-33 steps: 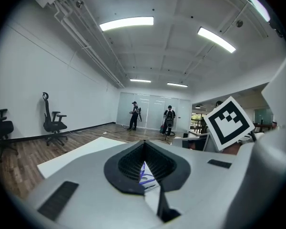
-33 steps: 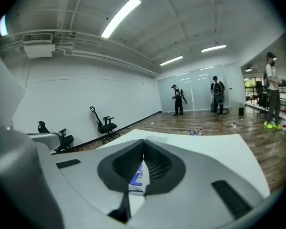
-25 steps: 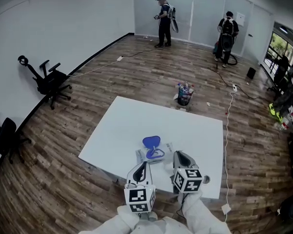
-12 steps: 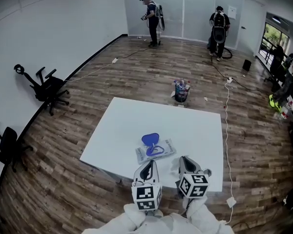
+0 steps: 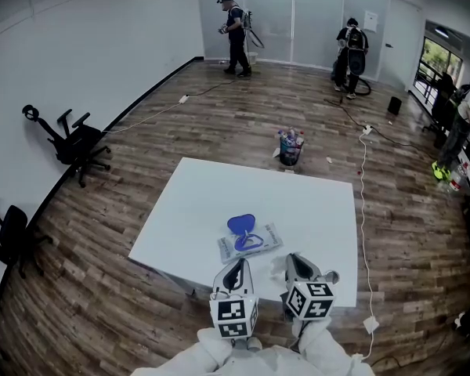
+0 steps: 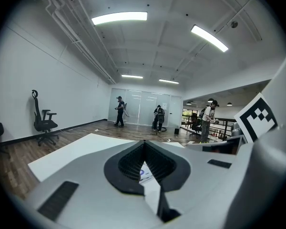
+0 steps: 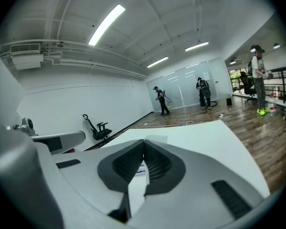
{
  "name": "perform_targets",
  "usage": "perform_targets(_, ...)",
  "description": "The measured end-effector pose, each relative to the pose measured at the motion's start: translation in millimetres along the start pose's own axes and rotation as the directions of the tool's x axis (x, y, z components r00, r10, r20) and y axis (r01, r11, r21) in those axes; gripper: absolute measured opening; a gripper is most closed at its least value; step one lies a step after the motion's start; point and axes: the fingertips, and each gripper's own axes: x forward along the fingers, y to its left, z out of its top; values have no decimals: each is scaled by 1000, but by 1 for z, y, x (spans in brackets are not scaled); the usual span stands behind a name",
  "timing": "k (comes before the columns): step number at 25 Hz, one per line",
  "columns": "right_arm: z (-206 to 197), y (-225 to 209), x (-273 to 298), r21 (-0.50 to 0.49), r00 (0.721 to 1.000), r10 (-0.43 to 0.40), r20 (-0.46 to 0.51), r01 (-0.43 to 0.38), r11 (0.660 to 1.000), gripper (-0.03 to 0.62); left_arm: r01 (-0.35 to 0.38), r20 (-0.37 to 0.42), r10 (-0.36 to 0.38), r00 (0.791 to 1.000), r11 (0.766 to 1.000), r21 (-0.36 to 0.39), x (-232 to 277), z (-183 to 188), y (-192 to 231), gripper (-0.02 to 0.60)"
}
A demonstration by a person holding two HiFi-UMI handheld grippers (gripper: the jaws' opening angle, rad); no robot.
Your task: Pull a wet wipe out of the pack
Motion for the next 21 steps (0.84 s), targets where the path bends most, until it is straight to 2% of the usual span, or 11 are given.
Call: perform_targets(21,2,11,10,-21,1000,14,6,-14,1000,11,6,-1,-6,1000,1000,21,2,1,3,0)
